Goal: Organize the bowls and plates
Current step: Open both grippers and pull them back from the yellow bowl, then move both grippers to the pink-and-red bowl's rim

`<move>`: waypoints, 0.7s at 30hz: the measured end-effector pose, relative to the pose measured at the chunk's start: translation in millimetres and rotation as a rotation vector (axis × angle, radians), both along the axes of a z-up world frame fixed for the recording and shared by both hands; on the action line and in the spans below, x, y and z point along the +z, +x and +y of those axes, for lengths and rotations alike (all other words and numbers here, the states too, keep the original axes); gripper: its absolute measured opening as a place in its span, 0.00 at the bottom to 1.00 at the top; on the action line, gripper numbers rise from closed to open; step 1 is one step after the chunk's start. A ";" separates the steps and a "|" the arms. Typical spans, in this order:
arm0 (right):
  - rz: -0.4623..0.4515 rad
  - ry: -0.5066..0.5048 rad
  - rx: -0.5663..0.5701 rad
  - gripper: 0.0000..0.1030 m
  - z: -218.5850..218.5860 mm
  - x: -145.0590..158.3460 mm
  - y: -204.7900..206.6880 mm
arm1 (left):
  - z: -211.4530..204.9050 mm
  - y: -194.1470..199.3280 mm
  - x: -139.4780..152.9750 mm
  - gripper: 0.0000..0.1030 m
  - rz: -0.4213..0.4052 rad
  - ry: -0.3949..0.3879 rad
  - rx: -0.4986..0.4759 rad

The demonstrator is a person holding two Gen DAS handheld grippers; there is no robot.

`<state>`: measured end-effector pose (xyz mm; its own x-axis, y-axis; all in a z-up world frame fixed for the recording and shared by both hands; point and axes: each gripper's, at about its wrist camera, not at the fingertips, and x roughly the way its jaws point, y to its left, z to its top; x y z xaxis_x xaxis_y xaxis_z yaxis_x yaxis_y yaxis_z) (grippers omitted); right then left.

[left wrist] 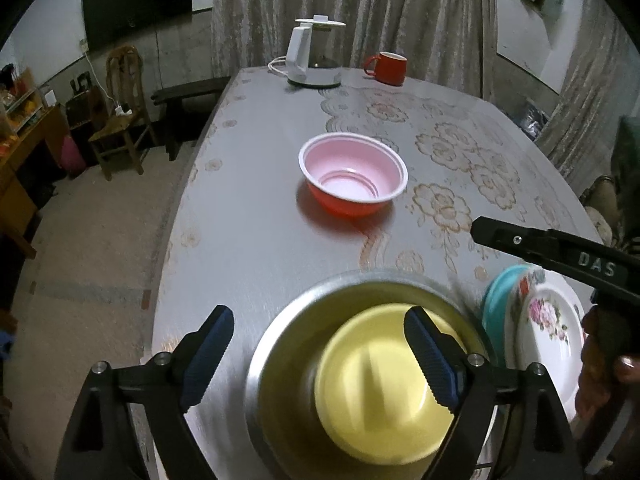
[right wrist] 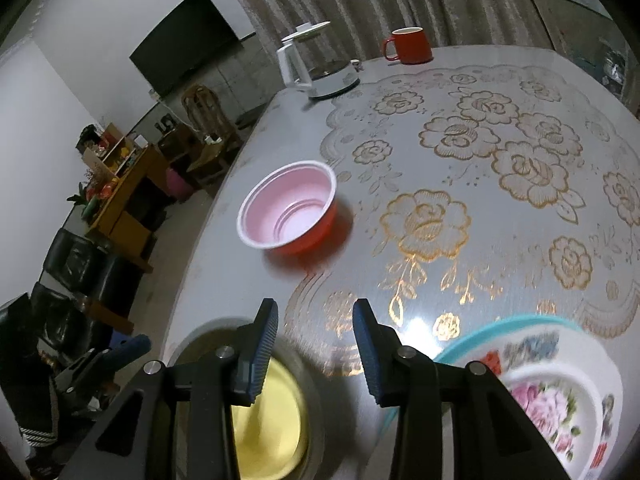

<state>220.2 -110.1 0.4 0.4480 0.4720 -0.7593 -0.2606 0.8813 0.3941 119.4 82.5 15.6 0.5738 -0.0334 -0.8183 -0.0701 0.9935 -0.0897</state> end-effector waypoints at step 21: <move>0.083 0.016 -0.031 0.38 7.9 -23.4 70.6 | 31.0 77.0 -10.9 0.89 0.019 -0.083 0.096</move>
<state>290.8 -102.3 -23.0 0.3987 0.4711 -0.7868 -0.1992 0.8820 0.4272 196.4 113.5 4.7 0.5624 -0.0476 -0.8255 -0.1665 0.9714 -0.1695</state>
